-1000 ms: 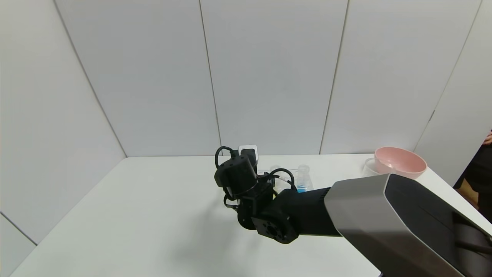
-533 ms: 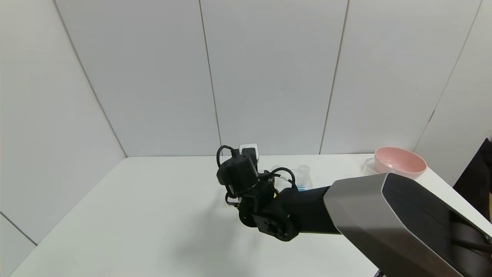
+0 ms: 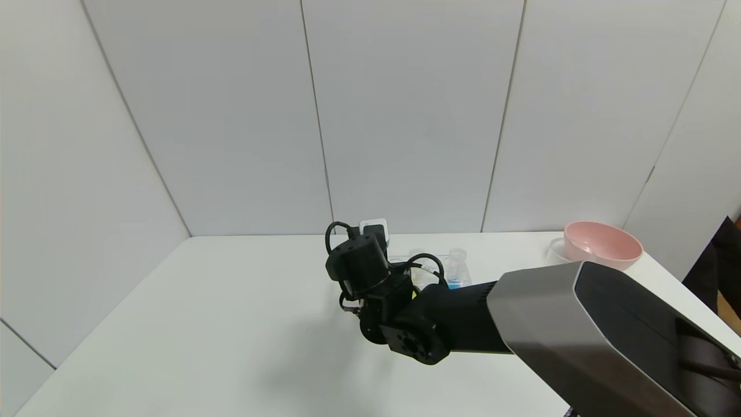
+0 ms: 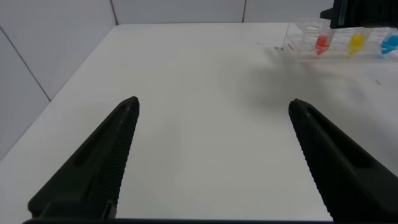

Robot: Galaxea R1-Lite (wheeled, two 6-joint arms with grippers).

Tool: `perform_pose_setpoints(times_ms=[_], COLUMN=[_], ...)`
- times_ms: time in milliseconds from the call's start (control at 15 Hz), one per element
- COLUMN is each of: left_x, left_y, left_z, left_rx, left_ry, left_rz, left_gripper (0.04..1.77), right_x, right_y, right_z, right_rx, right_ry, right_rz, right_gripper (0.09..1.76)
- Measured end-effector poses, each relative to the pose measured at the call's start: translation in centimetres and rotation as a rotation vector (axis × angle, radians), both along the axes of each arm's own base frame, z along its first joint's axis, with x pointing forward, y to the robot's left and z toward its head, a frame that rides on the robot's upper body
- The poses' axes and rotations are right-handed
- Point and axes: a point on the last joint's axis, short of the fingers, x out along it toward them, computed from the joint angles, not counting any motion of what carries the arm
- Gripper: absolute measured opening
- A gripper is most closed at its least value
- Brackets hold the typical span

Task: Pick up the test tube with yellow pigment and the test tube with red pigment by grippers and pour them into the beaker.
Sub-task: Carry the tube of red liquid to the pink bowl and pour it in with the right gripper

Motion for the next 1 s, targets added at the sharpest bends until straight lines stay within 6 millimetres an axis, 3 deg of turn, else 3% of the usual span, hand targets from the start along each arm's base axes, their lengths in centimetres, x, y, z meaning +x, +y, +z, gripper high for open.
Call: perform_pose_setpoints(times_ms=[733,1000], left_x=[0.0,0.0], left_y=[0.0,0.0], left_z=[0.0,0.0], left_rx=[0.0,0.0], left_ry=[0.0,0.0], left_rz=[0.0,0.0], left_gripper=[1.72,1.72], right_x=[-0.3,-0.7], right_y=[0.0,-0.2], right_z=[0.3,2.9], right_rx=[0.0,-0.012], right_ry=[0.0,-0.039], right_rz=[0.003,0.022], right_gripper=[0.5,0.5])
